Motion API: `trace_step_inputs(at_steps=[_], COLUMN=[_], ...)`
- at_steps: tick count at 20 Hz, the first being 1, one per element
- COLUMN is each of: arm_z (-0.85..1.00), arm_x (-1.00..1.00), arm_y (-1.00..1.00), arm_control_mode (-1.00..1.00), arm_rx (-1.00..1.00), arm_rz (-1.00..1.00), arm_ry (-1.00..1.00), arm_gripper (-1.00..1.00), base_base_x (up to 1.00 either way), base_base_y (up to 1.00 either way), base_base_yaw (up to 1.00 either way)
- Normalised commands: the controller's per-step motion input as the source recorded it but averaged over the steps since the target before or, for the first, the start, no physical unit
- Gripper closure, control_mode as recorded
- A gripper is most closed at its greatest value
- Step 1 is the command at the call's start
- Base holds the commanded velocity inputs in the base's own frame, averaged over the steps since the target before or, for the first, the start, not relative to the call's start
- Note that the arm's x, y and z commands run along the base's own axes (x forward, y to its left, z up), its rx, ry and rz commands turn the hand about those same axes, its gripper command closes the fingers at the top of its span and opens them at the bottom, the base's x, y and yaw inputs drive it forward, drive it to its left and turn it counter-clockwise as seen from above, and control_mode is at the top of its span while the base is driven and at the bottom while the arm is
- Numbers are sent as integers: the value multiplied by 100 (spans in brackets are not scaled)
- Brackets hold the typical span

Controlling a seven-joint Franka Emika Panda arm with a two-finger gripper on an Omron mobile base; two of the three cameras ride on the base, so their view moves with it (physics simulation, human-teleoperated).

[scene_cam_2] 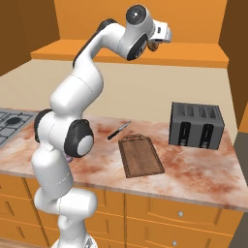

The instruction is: Pick the bread, place it on the cutting board, pick the jam, place it on the counter, and close the cabinet.

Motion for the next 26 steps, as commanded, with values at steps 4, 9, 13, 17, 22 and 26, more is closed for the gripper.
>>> trace_step_inputs(at_steps=[4, 9, 13, 17, 22, 26], arm_z=[-11, -9, -10, -4, 0, 0], arm_x=[11, 12, 15, 21, 29, 33], arm_y=[0, 0, 0, 0, 0, 0], arm_control_mode=[-100, -100, -100, -100, -100, -100], arm_rx=[0, 0, 0, 0, 0, 0], arm_rz=[0, 0, 0, 0, 0, 0], arm_ry=[0, 0, 0, 0, 0, 0], arm_gripper=[-100, -100, -100, -100, -100, -100], base_base_x=[0, 0, 0, 0, 0, 0], base_base_y=[0, 0, 0, 0, 0, 0], base_base_yaw=[0, 0, 0, 0, 0, 0])
